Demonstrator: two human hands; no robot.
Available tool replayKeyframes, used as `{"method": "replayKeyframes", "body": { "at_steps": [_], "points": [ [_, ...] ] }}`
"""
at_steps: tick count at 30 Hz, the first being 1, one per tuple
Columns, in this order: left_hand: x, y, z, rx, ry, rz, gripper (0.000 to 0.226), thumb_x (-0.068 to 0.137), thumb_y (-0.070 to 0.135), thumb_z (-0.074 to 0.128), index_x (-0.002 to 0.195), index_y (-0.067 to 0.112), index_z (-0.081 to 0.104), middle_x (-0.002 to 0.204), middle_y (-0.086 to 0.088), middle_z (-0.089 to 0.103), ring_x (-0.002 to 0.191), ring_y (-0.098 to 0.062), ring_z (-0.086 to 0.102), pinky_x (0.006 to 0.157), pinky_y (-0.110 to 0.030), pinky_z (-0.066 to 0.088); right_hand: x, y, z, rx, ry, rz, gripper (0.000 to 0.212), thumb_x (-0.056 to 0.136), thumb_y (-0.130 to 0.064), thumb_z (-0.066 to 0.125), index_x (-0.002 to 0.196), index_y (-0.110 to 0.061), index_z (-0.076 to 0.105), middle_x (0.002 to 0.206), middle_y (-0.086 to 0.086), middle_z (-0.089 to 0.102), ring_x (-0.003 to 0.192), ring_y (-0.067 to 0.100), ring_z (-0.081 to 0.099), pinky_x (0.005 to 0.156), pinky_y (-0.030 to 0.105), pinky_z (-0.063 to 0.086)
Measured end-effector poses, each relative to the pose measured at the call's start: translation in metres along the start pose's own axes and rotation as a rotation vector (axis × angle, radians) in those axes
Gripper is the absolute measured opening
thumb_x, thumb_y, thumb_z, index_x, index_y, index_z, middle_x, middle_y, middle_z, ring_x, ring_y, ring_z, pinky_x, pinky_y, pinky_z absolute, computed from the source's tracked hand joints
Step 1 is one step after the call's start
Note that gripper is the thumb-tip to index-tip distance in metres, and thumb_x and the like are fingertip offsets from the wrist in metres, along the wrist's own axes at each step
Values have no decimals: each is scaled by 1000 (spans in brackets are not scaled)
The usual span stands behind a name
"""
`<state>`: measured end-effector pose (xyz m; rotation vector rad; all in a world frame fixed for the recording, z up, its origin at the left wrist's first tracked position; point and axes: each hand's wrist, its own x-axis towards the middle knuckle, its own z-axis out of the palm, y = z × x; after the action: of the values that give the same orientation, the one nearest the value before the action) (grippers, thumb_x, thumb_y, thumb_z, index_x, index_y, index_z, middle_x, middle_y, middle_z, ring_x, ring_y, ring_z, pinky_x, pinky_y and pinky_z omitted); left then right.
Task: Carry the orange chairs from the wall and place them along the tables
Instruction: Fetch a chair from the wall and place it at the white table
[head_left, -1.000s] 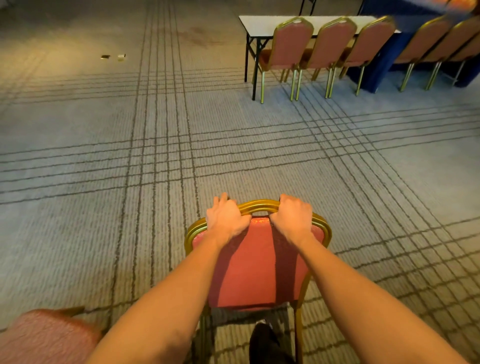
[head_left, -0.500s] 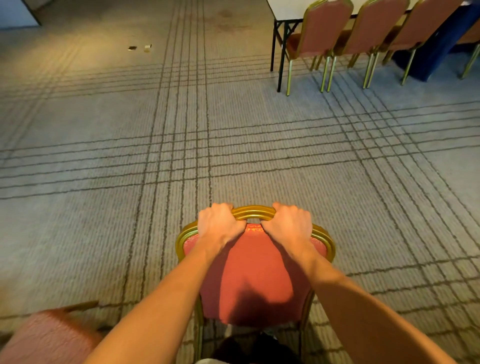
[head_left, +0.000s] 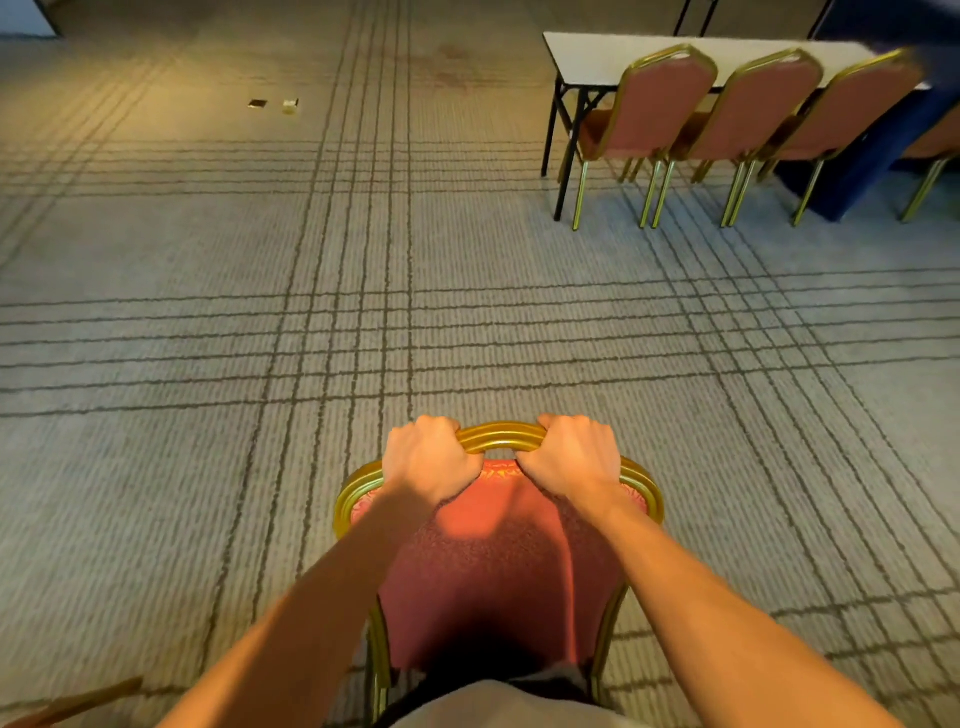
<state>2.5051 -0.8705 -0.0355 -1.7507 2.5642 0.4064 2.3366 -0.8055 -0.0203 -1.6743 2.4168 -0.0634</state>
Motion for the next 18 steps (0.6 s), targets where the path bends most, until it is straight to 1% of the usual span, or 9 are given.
{"method": "replayKeyframes", "body": {
  "at_steps": [4,8,11,14,16,18],
  "points": [
    [42,-11,-29,19,43,24,34,81,46,53,93,19,70,98,-9,74,96,-33,69,81,-38,51,44,-16,-26,20,29,-15,32,81,-51,58,89,-22,68,93,8,75,95,33,68,80,38,50],
    [97,-21,-63,29,91,28,31,83,46,52,91,21,68,98,-8,74,96,-33,68,82,-39,50,99,-33,-52,23,93,-44,38,85,-55,56,93,-20,69,96,10,74,95,35,67,79,40,49],
    [148,-28,-82,53,110,35,31,85,49,54,92,22,67,99,-5,73,100,-31,67,82,-37,48,150,-43,-65,22,92,-48,37,83,-55,59,94,-21,67,99,11,74,98,36,67,80,40,49],
    [212,-41,-89,43,206,67,32,83,52,60,88,21,67,93,-5,73,96,-30,67,78,-36,45,216,-51,-71,41,71,-39,41,82,-57,61,101,-21,67,105,9,73,103,34,65,85,40,48],
    [252,-45,-92,39,220,59,33,83,53,60,86,22,67,92,-4,73,95,-29,67,78,-35,45,260,-55,-70,54,70,-40,44,83,-59,60,106,-22,67,108,7,72,104,32,64,89,39,47],
    [299,-45,-99,9,231,35,35,82,56,57,71,22,57,86,-1,72,87,-27,68,76,-34,48,312,-57,-68,49,125,-81,46,84,-64,56,102,-23,67,102,5,72,99,29,65,86,39,48]
  ]
}}
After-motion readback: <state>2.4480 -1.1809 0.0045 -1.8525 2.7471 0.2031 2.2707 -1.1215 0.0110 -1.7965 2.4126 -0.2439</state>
